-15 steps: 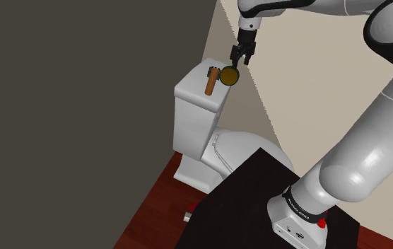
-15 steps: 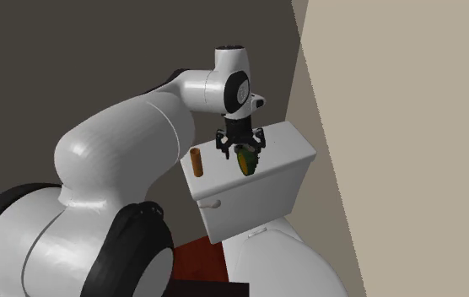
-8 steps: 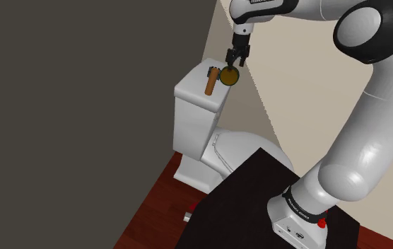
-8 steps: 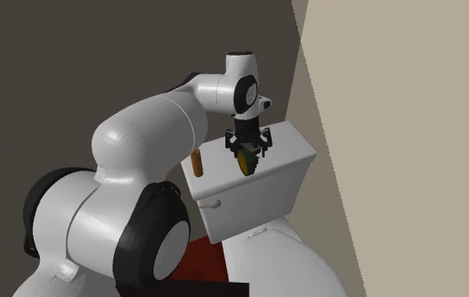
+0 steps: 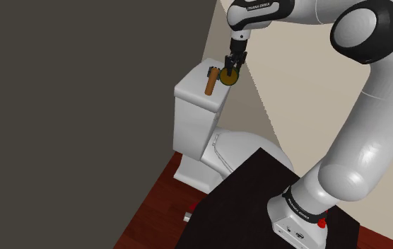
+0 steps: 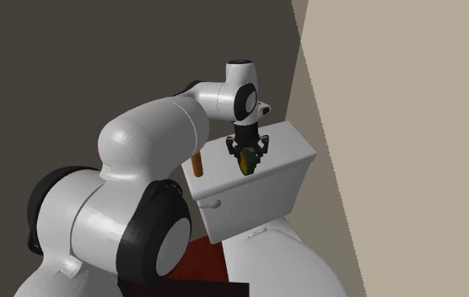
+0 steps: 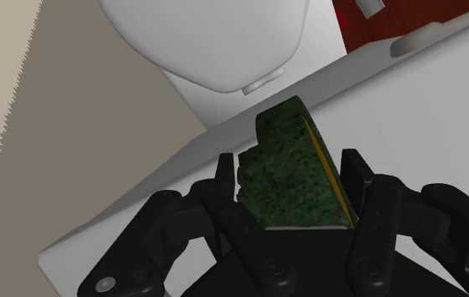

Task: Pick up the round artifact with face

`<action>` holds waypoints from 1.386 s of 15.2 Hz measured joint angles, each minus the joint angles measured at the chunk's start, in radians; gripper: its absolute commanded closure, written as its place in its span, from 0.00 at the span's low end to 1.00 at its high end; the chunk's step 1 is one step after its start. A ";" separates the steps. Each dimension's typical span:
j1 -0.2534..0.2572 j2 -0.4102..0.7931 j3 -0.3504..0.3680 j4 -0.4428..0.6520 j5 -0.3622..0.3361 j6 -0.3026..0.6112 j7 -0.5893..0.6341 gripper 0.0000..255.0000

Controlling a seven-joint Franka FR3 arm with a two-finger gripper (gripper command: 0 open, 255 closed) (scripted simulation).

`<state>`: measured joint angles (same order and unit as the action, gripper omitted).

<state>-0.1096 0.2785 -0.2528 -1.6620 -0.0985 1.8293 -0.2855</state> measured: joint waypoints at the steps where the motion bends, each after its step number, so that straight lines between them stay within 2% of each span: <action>1: 0.000 0.000 0.000 0.000 0.000 0.000 0.000 1.00; 8: 0.000 -0.001 -0.001 0.004 -0.001 -0.006 -0.001 1.00; 21: -0.002 -0.016 -0.004 0.150 -0.001 -0.165 -0.021 1.00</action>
<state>-0.1114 0.2626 -0.2564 -1.5125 -0.0998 1.6641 -0.3067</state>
